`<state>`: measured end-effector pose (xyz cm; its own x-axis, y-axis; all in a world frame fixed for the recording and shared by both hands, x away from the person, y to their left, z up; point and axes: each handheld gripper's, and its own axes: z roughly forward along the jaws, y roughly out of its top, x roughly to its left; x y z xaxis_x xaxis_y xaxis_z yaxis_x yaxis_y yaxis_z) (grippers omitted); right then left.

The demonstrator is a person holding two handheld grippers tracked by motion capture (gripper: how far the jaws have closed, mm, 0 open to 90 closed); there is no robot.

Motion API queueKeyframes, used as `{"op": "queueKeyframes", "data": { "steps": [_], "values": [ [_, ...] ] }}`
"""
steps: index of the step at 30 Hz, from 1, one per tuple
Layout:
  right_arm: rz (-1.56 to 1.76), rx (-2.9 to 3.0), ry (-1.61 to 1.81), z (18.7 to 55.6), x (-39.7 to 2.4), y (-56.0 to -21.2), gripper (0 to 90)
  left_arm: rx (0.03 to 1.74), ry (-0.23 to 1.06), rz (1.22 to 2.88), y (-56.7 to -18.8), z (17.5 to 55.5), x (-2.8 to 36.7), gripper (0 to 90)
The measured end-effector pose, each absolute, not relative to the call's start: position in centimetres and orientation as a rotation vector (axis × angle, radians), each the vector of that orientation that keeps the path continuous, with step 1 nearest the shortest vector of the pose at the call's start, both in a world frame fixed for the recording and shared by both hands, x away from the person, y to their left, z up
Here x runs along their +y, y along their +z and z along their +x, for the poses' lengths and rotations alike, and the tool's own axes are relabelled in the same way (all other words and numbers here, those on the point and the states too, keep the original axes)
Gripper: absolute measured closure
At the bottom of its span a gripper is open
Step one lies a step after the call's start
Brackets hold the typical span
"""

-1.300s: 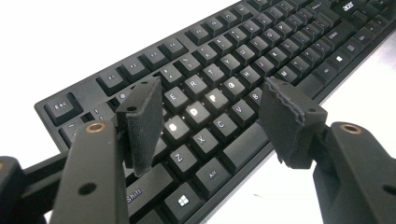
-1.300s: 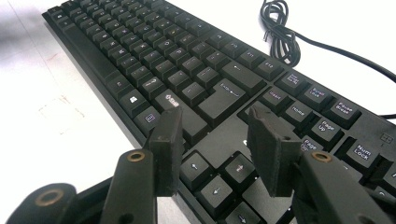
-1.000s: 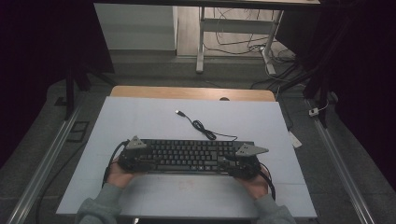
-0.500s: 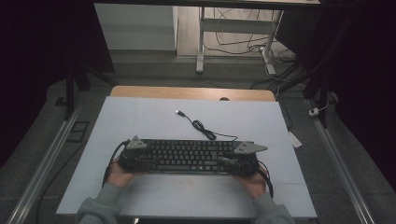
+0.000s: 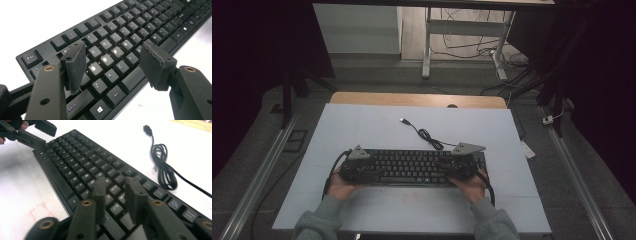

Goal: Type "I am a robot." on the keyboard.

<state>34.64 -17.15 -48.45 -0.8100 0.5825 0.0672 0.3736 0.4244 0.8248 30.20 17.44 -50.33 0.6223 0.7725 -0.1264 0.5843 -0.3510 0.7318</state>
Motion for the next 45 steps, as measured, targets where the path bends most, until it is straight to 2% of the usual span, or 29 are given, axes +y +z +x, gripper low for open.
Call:
{"op": "queueKeyframes", "data": {
  "steps": [4,7,25,45],
  "values": [
    [0.826,2.472,1.328,35.1,-16.3,-48.4,84.6,1.057,0.31,2.071,-50.3,30.2,17.4,37.5],
    [0.832,2.488,1.322,35.5,-15.7,-48.5,89.4,1.059,0.309,2.071,-50.4,30.2,17.4,37.5],
    [0.858,2.536,1.256,37.4,-12.0,-50.0,89.5,1.057,0.309,2.076,-50.4,30.2,17.2,37.2],
    [0.816,2.598,1.146,37.7,-9.6,-51.1,89.5,1.056,0.315,2.077,-50.4,30.1,17.2,36.6]
  ]
}}
